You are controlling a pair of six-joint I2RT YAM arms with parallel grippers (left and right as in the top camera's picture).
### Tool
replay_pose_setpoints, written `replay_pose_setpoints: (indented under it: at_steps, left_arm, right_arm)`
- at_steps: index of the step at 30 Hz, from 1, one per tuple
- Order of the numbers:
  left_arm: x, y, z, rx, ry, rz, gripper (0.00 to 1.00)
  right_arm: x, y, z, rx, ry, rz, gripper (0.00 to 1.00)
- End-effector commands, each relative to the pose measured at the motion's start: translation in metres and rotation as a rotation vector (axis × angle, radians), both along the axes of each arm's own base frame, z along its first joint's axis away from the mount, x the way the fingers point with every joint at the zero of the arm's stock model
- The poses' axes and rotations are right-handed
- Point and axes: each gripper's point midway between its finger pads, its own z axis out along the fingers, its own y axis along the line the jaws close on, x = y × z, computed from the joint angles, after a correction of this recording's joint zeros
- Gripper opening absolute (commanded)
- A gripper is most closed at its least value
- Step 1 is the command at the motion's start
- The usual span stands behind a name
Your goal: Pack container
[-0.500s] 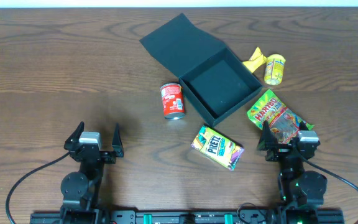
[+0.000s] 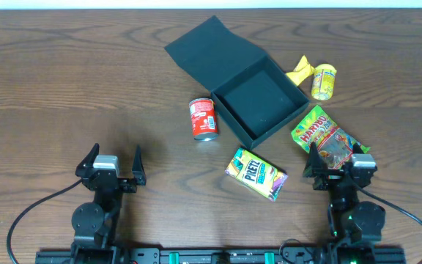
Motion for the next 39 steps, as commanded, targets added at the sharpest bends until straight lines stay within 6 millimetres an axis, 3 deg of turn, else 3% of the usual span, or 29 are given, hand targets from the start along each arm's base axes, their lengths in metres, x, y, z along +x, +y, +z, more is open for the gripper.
replay_pose_setpoints:
  at_steps: [1,9,19,24,28,34,39]
  left_arm:
    - [-0.002,0.000,-0.016,-0.003,0.061,-0.002,0.95]
    - [-0.002,0.000,-0.016,-0.005,0.061,-0.002,0.95]
    - [-0.009,-0.018,0.009,-0.190,0.062,-0.089,0.95]
    - [-0.019,-0.018,0.036,-0.190,0.101,-0.092,0.95]
    - [-0.016,-0.025,0.070,-0.194,0.120,-0.127,0.95]
    - [0.008,-0.033,0.108,-0.198,0.261,-0.150,0.95]
    - [0.033,-0.059,0.138,-0.203,0.409,-0.230,0.95]
  right_arm:
    - [0.000,0.002,-0.002,0.013,0.006,0.006,0.99]
    - [0.000,0.002,-0.002,0.013,0.006,0.006,0.99]
    - [0.000,0.002,-0.002,0.013,0.006,0.006,0.99]
    - [0.000,0.002,-0.002,0.013,0.006,0.006,0.99]
    - [0.000,0.002,-0.002,0.013,0.006,0.007,0.99]
    - [0.000,0.002,-0.002,0.013,0.006,0.007,0.99]
    - [0.000,0.002,-0.002,0.013,0.006,0.006,0.99]
